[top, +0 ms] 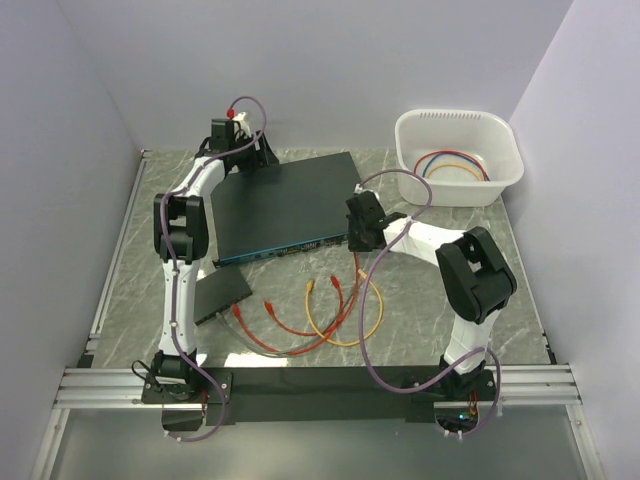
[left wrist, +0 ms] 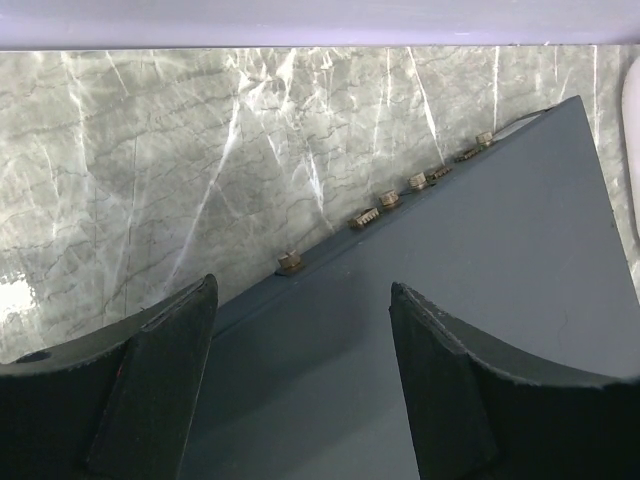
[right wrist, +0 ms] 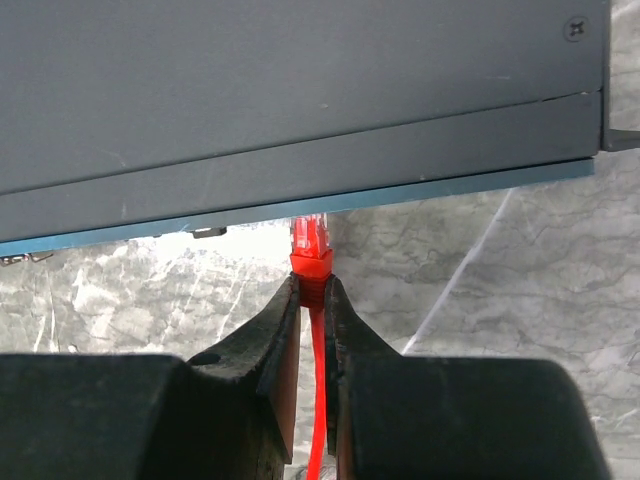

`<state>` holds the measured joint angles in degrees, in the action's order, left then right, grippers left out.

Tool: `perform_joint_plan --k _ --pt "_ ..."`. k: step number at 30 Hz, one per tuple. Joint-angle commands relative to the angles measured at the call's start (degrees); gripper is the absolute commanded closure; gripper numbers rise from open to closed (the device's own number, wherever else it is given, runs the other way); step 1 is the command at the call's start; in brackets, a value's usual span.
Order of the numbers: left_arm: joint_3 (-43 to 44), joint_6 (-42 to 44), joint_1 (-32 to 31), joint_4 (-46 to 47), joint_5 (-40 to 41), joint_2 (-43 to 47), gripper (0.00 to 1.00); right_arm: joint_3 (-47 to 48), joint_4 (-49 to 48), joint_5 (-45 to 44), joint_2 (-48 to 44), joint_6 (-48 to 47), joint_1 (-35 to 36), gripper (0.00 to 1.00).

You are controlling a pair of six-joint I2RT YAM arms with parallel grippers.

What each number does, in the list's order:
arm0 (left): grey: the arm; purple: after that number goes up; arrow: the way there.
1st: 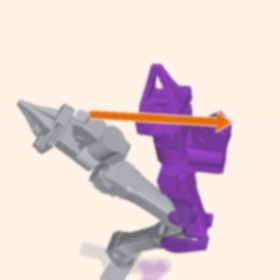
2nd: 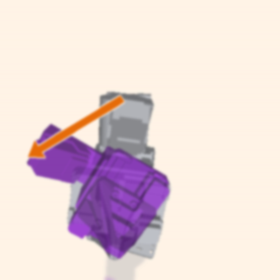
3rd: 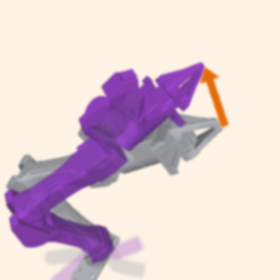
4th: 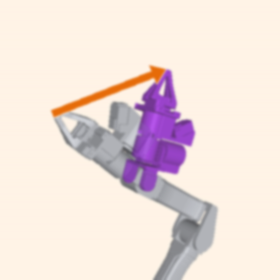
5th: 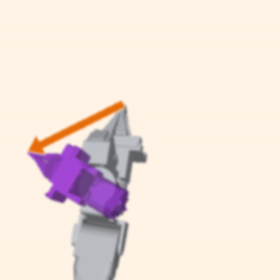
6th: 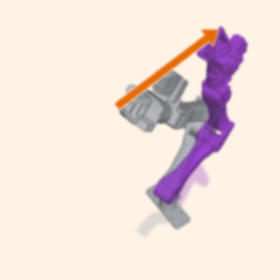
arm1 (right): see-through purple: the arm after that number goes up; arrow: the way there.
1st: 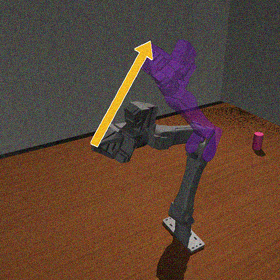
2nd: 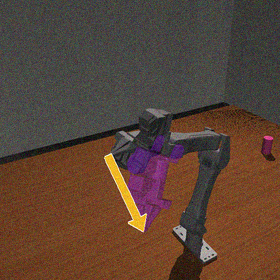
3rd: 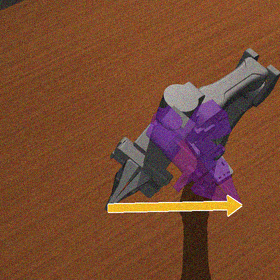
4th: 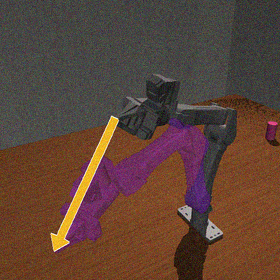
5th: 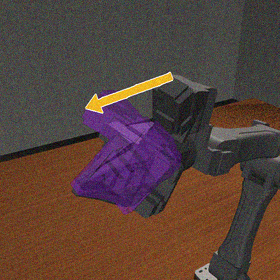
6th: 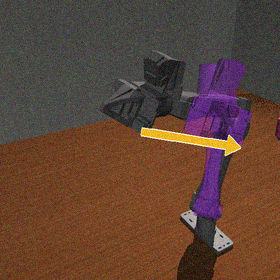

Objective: Insert the plug into the switch port

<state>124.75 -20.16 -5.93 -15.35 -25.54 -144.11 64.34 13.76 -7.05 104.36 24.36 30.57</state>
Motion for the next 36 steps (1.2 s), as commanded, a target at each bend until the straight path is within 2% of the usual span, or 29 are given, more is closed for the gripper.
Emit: perform_joint_plan --k 1,15,27,36 --pt "-2.1 0.7 -0.7 -2.8 -4.3 1.2 0.24 2.7 -3.3 -1.0 -0.5 -0.5 -1.3 1.0" --pt "-5.0 0.7 -0.7 -2.0 -3.8 2.1 0.25 7.8 -4.4 1.8 1.3 -0.4 -1.6 1.0" --pt "-5.3 1.4 -0.7 -0.3 -2.4 -0.4 0.26 3.4 -11.2 5.1 -3.8 0.4 -2.0 1.0" --pt "-7.8 0.4 -0.1 3.2 -3.2 0.2 0.26 1.7 -13.7 6.9 -4.8 2.4 -5.4 1.0"
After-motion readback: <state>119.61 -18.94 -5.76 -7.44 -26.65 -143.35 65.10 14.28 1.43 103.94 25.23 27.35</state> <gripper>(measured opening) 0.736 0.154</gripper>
